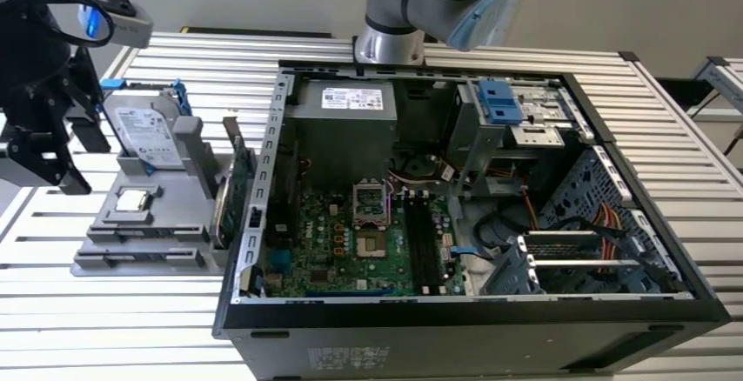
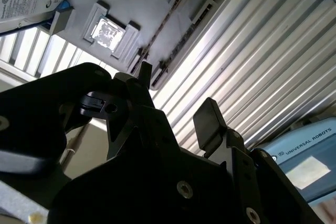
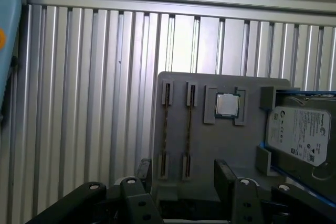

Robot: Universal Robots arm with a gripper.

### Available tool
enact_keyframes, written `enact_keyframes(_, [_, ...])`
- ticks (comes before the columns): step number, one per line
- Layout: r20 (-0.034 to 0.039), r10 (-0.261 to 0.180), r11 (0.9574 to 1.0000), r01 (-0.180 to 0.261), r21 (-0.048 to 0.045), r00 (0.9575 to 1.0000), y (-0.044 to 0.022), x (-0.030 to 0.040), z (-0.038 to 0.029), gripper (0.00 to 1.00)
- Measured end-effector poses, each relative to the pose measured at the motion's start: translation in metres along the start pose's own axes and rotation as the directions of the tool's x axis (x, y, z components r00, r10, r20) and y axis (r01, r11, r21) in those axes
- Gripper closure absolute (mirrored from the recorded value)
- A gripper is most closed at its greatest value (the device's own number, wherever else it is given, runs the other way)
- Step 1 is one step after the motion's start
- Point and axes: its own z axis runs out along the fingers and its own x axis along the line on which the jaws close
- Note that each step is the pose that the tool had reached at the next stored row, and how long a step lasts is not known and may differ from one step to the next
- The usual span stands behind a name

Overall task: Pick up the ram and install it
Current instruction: 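Pick up the ram and move it above insertion slot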

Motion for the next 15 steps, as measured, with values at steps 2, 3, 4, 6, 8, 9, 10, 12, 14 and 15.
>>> enact_keyframes(2, [0.0000,0.003,1.0000,-0.003,0.0000,1.0000,0.0000,0.0000,0.0010,0.00])
enact_keyframes(3, [-0.0001,0.004,1.0000,-0.004,0.0000,1.0000,-0.0001,0.0000,0.0014,0.00])
enact_keyframes(4, [-0.0005,0.005,1.0000,-0.005,-0.0001,1.0000,-0.0001,0.0000,0.0017,0.00])
enact_keyframes(6, [-0.0008,0.005,1.0000,-0.005,0.0000,1.0000,-0.0001,-0.0001,0.0025,0.00])
enact_keyframes(8, [-0.0011,0.005,1.0000,-0.005,-0.0001,1.0000,-0.0001,-0.0001,0.0031,0.00])
enact_keyframes(9, [-0.0013,0.005,1.0000,-0.005,-0.0002,1.0000,-0.0001,-0.0001,0.0034,0.00])
enact_keyframes(10, [-0.0014,0.005,1.0000,-0.005,-0.0001,1.0000,-0.0001,-0.0001,0.0037,0.00])
enact_keyframes(12, [-0.0015,0.005,1.0000,-0.005,-0.0001,1.0000,-0.0002,-0.0002,0.0044,0.00])
enact_keyframes(14, [-0.0017,0.005,1.0000,-0.005,0.0000,1.0000,-0.0002,-0.0002,0.0051,0.00])
enact_keyframes(15, [-0.0018,0.005,1.0000,-0.005,-0.0001,1.0000,-0.0002,-0.0002,0.0054,0.00])
